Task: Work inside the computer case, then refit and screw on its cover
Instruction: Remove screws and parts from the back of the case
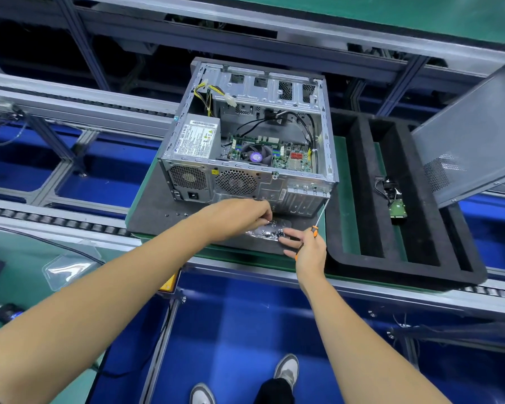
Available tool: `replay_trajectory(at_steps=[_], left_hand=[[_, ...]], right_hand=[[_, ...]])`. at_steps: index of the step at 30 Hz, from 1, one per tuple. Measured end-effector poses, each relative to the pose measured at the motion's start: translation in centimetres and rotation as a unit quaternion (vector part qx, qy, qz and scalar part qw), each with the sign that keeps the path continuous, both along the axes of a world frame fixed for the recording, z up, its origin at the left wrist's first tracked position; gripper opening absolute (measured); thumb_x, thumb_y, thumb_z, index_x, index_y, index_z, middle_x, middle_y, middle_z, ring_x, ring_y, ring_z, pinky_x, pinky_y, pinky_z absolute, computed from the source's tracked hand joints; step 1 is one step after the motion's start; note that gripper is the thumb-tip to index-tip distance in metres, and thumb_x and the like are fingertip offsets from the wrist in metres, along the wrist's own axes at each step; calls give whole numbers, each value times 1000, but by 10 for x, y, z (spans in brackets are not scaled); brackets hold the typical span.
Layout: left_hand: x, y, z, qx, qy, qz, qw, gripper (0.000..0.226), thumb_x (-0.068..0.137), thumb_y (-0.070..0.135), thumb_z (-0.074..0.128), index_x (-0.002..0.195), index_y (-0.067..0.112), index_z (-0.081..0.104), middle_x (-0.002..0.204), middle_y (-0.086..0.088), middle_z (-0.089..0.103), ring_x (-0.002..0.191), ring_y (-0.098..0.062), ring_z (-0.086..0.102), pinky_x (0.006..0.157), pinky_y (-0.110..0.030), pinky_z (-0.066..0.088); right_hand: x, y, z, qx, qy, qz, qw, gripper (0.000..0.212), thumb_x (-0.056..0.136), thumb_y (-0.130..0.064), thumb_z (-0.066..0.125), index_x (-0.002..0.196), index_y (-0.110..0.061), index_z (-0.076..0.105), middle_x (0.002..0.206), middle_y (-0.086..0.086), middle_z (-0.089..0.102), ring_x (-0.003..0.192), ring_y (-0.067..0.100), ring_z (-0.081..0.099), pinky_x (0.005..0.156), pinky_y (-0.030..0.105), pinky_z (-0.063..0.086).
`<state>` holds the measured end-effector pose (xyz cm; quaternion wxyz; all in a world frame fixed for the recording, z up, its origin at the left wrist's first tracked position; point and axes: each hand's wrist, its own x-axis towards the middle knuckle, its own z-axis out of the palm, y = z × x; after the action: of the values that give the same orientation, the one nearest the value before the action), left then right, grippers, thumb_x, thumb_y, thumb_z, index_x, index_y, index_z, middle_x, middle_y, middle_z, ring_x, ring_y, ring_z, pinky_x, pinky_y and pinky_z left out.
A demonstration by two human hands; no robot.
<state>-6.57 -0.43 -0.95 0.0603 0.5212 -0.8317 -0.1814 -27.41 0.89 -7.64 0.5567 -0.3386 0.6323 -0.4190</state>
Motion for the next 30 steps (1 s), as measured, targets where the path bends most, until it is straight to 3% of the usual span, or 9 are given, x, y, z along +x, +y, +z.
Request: replay_trajectory(at_steps=[4, 10, 14, 19, 25, 30], left_hand=[[21, 27, -12, -1, -42, -62, 997, 18, 107, 37, 43, 118, 25, 51, 114, 2, 62, 95, -14, 56, 75, -33, 45], [52, 35, -44, -2, -74, -11, 997, 34, 105, 49, 26, 113, 25, 49, 110, 1, 60, 94, -17, 56, 76, -39, 52], [50, 27, -57, 9, -28, 106, 994, 18, 105, 46, 43, 114, 34, 52, 110, 10, 66, 93, -13, 62, 73, -32, 48], [25, 18, -55, 34, 58, 228, 971, 14, 103, 42, 54, 109, 31, 60, 84, 18, 62, 72, -4, 59, 57, -27, 42], [0, 4, -40, 43, -41, 243, 968, 13, 99, 34, 60, 108, 33, 69, 106, 3, 72, 98, -25, 69, 78, -37, 54], [-7, -6, -37, 74, 17, 280, 957, 12, 91, 39, 74, 102, 36, 77, 102, 8, 76, 100, -18, 68, 75, -30, 49]], right_hand=[[1, 1, 3, -3, 6, 1, 1000, 41, 109, -26, 31, 100, -12, 68, 100, -2, 79, 87, 21, 77, 70, 36, 58], [4, 2, 5, 3, 11, -6, 1000, 40, 109, -25, 31, 101, -11, 68, 98, -3, 80, 86, 18, 77, 68, 33, 57], [3, 2, 5, 3, 15, -2, 1000, 42, 110, -27, 30, 101, -13, 69, 98, -4, 80, 86, 18, 77, 73, 36, 59], [3, 2, 4, 1, 14, -6, 1000, 39, 110, -25, 31, 101, -14, 67, 97, -3, 80, 86, 18, 77, 73, 36, 60], [3, 0, 5, 9, 2, -9, 1000, 35, 108, -22, 31, 99, -13, 64, 98, 0, 80, 88, 21, 77, 70, 37, 57], [4, 0, 6, 12, -1, -12, 1000, 35, 108, -23, 32, 98, -15, 64, 97, -1, 80, 87, 21, 77, 69, 37, 57]])
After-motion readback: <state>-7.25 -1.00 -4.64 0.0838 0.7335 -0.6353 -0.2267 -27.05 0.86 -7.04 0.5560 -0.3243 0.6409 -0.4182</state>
